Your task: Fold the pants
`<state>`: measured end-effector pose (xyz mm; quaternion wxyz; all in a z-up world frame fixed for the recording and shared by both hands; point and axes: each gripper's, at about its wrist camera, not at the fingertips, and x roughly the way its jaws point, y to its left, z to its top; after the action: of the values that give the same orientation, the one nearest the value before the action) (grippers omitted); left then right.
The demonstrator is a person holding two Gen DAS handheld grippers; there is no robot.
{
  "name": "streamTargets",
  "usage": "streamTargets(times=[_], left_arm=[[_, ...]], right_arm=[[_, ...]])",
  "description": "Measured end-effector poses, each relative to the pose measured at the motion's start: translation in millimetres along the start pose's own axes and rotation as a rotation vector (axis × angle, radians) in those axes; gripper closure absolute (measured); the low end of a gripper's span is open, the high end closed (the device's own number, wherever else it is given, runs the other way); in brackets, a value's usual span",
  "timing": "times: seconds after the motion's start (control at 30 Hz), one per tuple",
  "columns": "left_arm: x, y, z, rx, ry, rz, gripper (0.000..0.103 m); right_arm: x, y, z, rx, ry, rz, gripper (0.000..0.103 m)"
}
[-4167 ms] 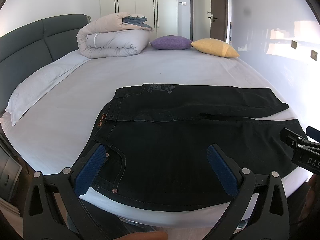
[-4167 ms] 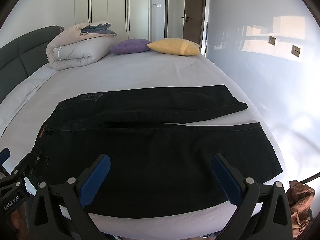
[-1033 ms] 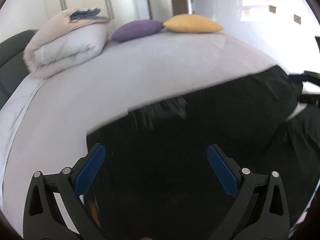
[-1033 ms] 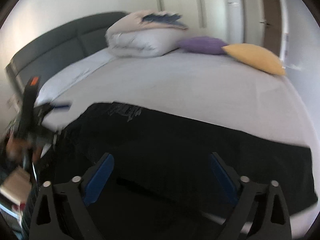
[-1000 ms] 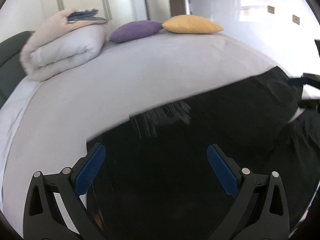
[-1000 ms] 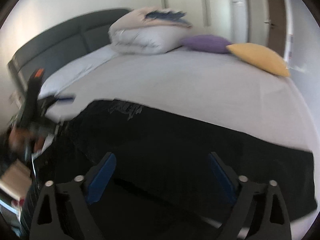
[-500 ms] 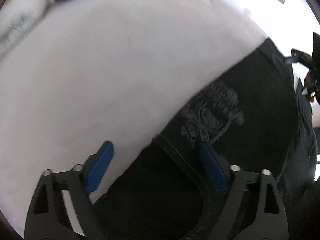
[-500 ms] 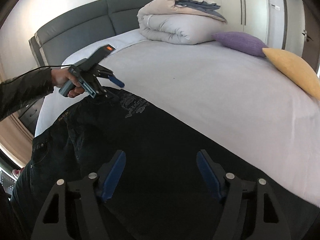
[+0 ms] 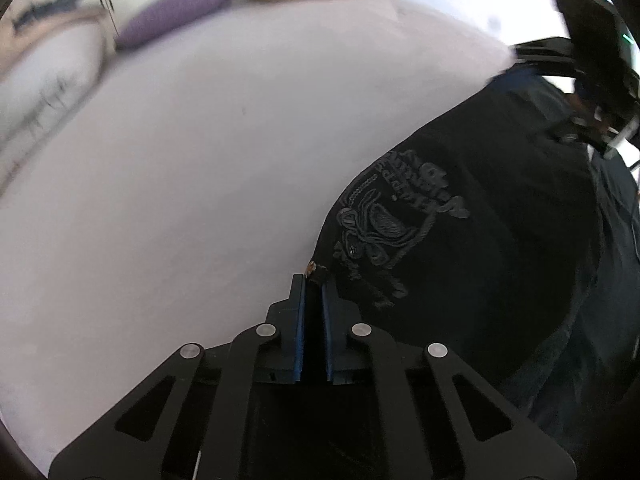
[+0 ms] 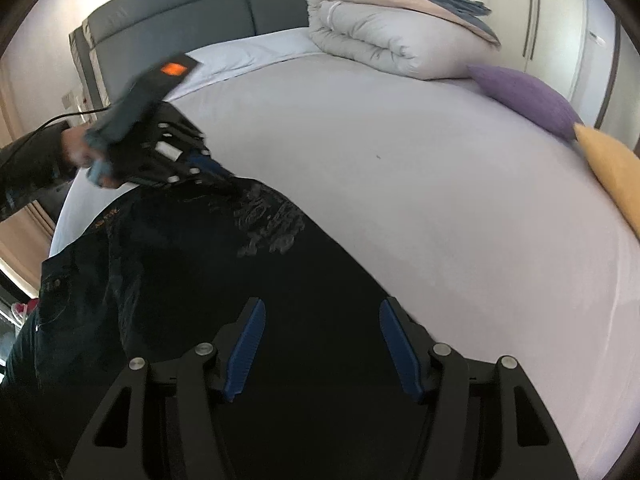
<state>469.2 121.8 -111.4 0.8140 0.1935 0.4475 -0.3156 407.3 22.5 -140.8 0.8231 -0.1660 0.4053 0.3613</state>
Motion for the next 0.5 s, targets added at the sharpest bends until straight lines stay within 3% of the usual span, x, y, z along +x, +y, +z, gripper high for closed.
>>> streamTargets(times=[0.13, 0.27, 0.43, 0.5], left_arm=[[-32, -10, -15, 0.022, -0.088, 0.046, 0.098], [-36, -24, -14, 0.032, -0.136, 0.074, 0.098], [-39, -45, -23, 0.015, -0.16, 0.068, 0.098], [-38, -66, -22, 0.005, -0.171, 0.07, 0.098]], right_arm=[[17, 10, 21, -0.081, 0.039, -0.015, 0.042], [37, 14, 34, -0.114, 0.092, -0.016, 0.048], [50, 20, 40, -0.102, 0.153, -0.012, 0.091], [46, 23, 43, -0.079, 0.14, -0.008, 0.095]])
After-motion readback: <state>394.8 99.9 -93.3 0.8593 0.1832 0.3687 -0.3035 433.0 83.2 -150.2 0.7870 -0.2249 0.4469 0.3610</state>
